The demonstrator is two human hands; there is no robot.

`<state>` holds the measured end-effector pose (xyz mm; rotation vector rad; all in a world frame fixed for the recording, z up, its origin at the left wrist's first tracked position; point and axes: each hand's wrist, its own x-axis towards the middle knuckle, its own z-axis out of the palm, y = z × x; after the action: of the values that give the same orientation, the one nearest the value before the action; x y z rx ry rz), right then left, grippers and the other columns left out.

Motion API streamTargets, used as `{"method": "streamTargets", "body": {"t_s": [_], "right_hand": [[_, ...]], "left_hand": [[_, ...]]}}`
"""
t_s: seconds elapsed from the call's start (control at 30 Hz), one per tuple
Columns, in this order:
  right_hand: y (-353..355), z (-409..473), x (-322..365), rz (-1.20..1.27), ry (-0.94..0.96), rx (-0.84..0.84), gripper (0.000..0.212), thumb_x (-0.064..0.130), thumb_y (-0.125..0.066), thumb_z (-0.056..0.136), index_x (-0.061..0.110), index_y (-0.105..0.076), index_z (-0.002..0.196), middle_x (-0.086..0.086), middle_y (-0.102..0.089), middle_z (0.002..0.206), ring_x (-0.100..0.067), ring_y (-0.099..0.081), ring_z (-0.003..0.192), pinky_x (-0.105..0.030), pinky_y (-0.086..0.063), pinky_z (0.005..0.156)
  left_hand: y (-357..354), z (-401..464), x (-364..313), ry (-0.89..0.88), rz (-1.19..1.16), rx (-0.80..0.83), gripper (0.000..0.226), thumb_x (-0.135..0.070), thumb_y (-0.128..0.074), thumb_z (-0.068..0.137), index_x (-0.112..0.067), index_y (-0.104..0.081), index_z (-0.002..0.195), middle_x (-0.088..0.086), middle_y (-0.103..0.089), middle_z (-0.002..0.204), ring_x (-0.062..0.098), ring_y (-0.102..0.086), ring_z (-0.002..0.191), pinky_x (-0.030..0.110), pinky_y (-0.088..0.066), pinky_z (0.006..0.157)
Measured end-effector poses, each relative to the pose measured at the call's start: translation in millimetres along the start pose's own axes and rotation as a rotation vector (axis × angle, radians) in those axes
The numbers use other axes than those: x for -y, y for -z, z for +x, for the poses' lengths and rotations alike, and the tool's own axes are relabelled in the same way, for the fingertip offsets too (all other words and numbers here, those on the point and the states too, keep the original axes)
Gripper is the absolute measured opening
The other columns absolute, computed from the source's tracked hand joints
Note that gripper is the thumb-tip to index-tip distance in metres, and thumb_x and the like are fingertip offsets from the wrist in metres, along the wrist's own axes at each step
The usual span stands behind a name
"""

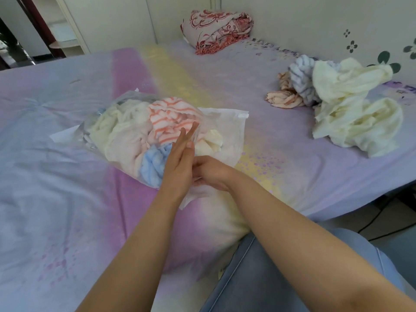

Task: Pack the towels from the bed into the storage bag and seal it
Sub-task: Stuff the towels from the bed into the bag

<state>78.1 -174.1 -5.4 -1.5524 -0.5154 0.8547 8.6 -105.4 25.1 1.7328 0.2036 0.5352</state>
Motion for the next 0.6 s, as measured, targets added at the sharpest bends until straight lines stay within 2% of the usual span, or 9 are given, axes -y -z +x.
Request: {"method": "streamTargets", "body": {"t_s": [0.07,0.17,0.27,0.33,0.4,0.47,0.5,0.53,0.6], "right_hand": [[24,-15,-3,-0.136,0.028,-0.145,0.045,-0.011,-0.036,0.081,0.022,-0.066,0.081,0.01,-0.061,0.083,-0.01,-0.05,0.07,-0.022,-0.041,0.062],[70,-40,-9,-0.205,0.093,-0.492,0.041,-0.012,-0.037,0.078,0.017,-0.065,0.081,0.002,-0.061,0.09,-0.011,-0.051,0.07,-0.015,-0.041,0.054],[126,-63,-11,-0.377,0.174,-1.018,0.036,-0.005,-0.043,0.08,0.017,-0.065,0.097,-0.007,-0.057,0.117,-0.019,-0.058,0.098,-0.021,-0.047,0.079],[166,-78,-6,-0.447,0.236,-1.209,0.035,-0.002,-0.047,0.082,0.026,-0.062,0.097,-0.01,-0.036,0.14,-0.021,-0.053,0.111,-0.026,-0.043,0.091],[202,-88,0,-0.446,0.206,-1.274,0.035,0.001,-0.05,0.084,0.034,-0.057,0.096,-0.008,-0.009,0.156,-0.017,-0.047,0.117,-0.028,-0.045,0.09],[237,-91,1,-0.533,-0.01,-1.237,0.035,0.008,-0.055,0.087,0.025,-0.058,0.117,-0.011,0.009,0.158,-0.019,-0.034,0.131,-0.017,-0.037,0.092],[252,-91,-2,-0.577,-0.149,-1.165,0.04,0.011,-0.056,0.089,0.018,-0.052,0.129,-0.015,0.004,0.158,-0.025,-0.025,0.138,-0.016,-0.03,0.099],[261,-91,-8,-0.618,-0.254,-1.08,0.047,0.013,-0.055,0.09,0.011,-0.045,0.136,-0.018,-0.01,0.157,-0.03,-0.022,0.141,-0.02,-0.023,0.107],[266,-94,-24,-0.729,-0.295,-1.021,0.048,0.013,-0.052,0.092,0.0,-0.043,0.137,-0.025,-0.038,0.145,-0.037,-0.035,0.134,-0.033,-0.024,0.11]], "left_hand": [[-1,0,-2,-0.055,-0.041,0.065,0.045,-0.022,-0.033,0.101,-0.063,-0.048,0.112,-0.005,-0.042,0.152,0.02,-0.031,0.148,0.046,-0.027,0.121],[-13,6,1,-0.099,-0.025,0.078,0.041,-0.011,-0.032,0.105,-0.042,-0.045,0.128,-0.008,-0.04,0.149,0.017,-0.025,0.15,0.035,-0.018,0.124],[-25,8,-2,-0.077,-0.026,0.079,0.042,-0.002,-0.03,0.106,-0.02,-0.04,0.143,-0.005,-0.039,0.15,0.017,-0.025,0.15,0.034,-0.016,0.124],[-32,11,-3,-0.055,-0.02,0.068,0.042,-0.003,-0.029,0.107,-0.015,-0.04,0.146,0.0,-0.037,0.155,0.019,-0.023,0.151,0.037,-0.016,0.124],[-36,13,-1,-0.019,-0.017,0.082,0.042,-0.006,-0.029,0.107,-0.013,-0.04,0.147,0.012,-0.039,0.157,0.031,-0.025,0.15,0.049,-0.018,0.122],[-37,15,1,0.013,-0.021,0.093,0.042,-0.008,-0.03,0.108,-0.017,-0.041,0.147,0.021,-0.038,0.155,0.039,-0.025,0.148,0.056,-0.019,0.12],[-36,15,2,-0.002,-0.014,0.086,0.042,-0.008,-0.03,0.108,-0.02,-0.042,0.146,0.016,-0.038,0.157,0.033,-0.026,0.149,0.052,-0.018,0.122],[-36,15,2,-0.03,0.004,0.073,0.041,-0.009,-0.031,0.108,-0.024,-0.041,0.145,0.007,-0.037,0.158,0.024,-0.026,0.15,0.045,-0.018,0.123],[-36,15,1,-0.059,0.018,0.059,0.04,-0.009,-0.031,0.107,-0.029,-0.04,0.141,-0.003,-0.036,0.156,0.016,-0.025,0.15,0.037,-0.017,0.124]]}}
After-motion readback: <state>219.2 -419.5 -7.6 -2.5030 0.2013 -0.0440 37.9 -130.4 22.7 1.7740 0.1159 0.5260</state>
